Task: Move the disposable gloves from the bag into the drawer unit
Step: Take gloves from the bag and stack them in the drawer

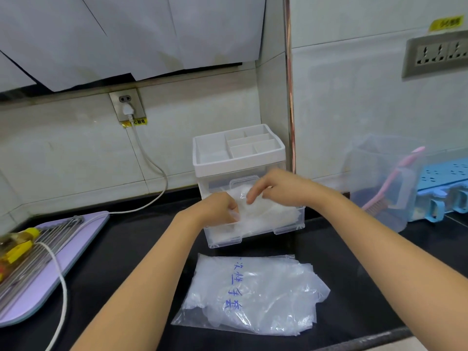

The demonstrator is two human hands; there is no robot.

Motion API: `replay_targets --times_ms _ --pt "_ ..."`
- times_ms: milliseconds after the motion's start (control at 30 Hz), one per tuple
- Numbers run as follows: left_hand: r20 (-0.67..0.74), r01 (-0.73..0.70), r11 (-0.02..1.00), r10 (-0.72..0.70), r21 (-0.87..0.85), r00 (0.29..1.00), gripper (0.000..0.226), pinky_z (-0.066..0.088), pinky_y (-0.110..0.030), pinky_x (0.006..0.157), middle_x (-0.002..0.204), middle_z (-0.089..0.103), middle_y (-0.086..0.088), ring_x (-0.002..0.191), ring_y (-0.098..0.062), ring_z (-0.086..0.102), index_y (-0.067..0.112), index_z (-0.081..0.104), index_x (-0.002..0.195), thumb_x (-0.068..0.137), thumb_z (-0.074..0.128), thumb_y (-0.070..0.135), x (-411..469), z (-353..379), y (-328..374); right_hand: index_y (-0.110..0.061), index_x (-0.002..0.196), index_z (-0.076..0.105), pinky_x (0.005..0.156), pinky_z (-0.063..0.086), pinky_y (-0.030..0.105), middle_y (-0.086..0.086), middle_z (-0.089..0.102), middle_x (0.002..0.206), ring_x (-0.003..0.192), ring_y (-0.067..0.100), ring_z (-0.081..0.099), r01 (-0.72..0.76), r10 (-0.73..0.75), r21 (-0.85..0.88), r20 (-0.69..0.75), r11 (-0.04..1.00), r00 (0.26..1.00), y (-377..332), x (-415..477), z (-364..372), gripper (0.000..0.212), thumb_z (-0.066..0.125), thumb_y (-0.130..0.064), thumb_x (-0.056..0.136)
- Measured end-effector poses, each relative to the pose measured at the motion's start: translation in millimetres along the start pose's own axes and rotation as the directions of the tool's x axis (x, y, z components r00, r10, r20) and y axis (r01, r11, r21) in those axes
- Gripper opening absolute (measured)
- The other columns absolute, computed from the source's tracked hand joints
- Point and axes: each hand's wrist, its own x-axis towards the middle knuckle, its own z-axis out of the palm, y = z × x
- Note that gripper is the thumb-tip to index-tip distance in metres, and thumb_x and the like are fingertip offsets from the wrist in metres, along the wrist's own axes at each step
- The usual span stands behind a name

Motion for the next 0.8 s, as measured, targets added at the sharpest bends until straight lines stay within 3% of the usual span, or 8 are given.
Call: replay_targets --times_ms 100,167,267,333,400,567,700,800 --pt "0.047 0.009 1.000 -0.010 0.028 0.999 0.016 0.048 -0.024 0.074 0.091 0.065 0.005 0.082 -0.014 0.059 0.014 0.069 0.093 0.093 0.056 0.025 1.8 1.6 3.4 -0.022 0.123 0.064 0.107 0.034 0.026 -0.002 0.049 0.142 0.130 0.017 0.044 -0.096 0.132 -0.179 0.203 0.979 0.970 -1.0 14.3 14.6 0.051 0.034 0.003 0.091" --pt "0.028 0.028 0.999 -0.030 0.041 0.999 0.024 0.035 -0.020 0.056 0.069 0.049 0.005 0.061 -0.011 0.043 0.016 0.054 0.067 0.091 0.056 0.020 1.9 1.3 5.2 -0.010 0.128 0.057 0.098 0.039 0.027 0.003 0.052 0.138 0.118 0.021 0.051 -0.168 0.268 -0.353 0.258 0.920 0.928 3.3 22.2 20.0 0.039 0.036 -0.006 0.096" --pt "0.050 0.072 0.996 -0.075 0.056 0.996 0.030 0.030 -0.022 0.055 0.068 0.041 0.000 0.060 -0.015 0.035 0.016 0.044 0.064 0.090 0.056 0.025 3.1 -1.1 5.3 -0.004 0.127 0.053 0.084 0.037 0.027 0.011 0.053 0.131 0.105 0.024 0.051 -0.220 0.380 -0.488 0.257 0.845 0.889 7.1 28.4 26.2 0.033 0.039 -0.016 0.100" --pt "0.118 0.094 0.992 -0.104 0.085 0.988 0.026 0.041 -0.024 0.067 0.086 0.057 0.000 0.076 -0.017 0.051 0.015 0.064 0.088 0.092 0.055 0.039 0.5 -6.8 10.1 -0.004 0.130 0.051 0.088 0.038 0.028 0.011 0.052 0.134 0.110 0.025 0.051 -0.227 0.383 -0.487 0.248 0.843 0.890 8.8 29.9 27.9 0.036 0.039 -0.020 0.100" --pt "0.141 0.107 0.992 -0.117 0.074 0.983 0.053 0.043 -0.028 0.084 0.110 0.062 -0.002 0.097 -0.020 0.056 0.012 0.065 0.114 0.092 0.047 0.056 -4.4 -14.9 17.3 -0.008 0.141 0.042 0.101 0.036 0.032 0.010 0.042 0.145 0.128 0.026 0.044 -0.231 0.383 -0.466 0.264 0.854 0.885 9.3 30.5 27.2 0.044 0.039 -0.026 0.101" --pt "-0.258 -0.058 0.966 -0.009 -0.250 0.966 0.041 0.047 -0.033 0.082 0.104 0.069 -0.007 0.095 -0.022 0.063 0.011 0.072 0.096 0.099 0.043 0.040 -1.9 -21.5 36.4 -0.011 0.147 0.034 0.108 0.033 0.036 0.009 0.035 0.150 0.135 0.027 0.037 -0.254 0.445 -0.517 0.285 0.817 0.849 9.2 35.4 25.9 0.048 0.038 -0.025 0.101" --pt "-0.021 0.022 0.998 -0.023 -0.062 1.000 0.022 0.045 -0.033 0.076 0.098 0.068 -0.011 0.082 -0.023 0.056 0.004 0.068 0.099 0.094 0.056 0.020 18.8 0.0 40.5 -0.001 0.106 0.060 0.076 0.047 0.029 0.010 0.057 0.097 0.085 0.023 0.056 -0.301 0.400 -0.486 0.112 0.821 0.910 -1.7 36.5 28.6 0.023 0.041 -0.008 0.095" --pt "0.013 0.043 0.999 -0.043 -0.026 0.999 0.010 0.037 -0.028 0.067 0.073 0.052 -0.003 0.075 -0.021 0.046 0.005 0.064 0.092 0.089 0.059 0.014 27.3 14.4 32.1 -0.001 0.113 0.064 0.081 0.050 0.032 0.014 0.066 0.109 0.095 0.027 0.062 -0.260 0.281 -0.273 0.041 0.926 0.959 -5.1 36.0 30.8 0.031 0.044 -0.004 0.091"
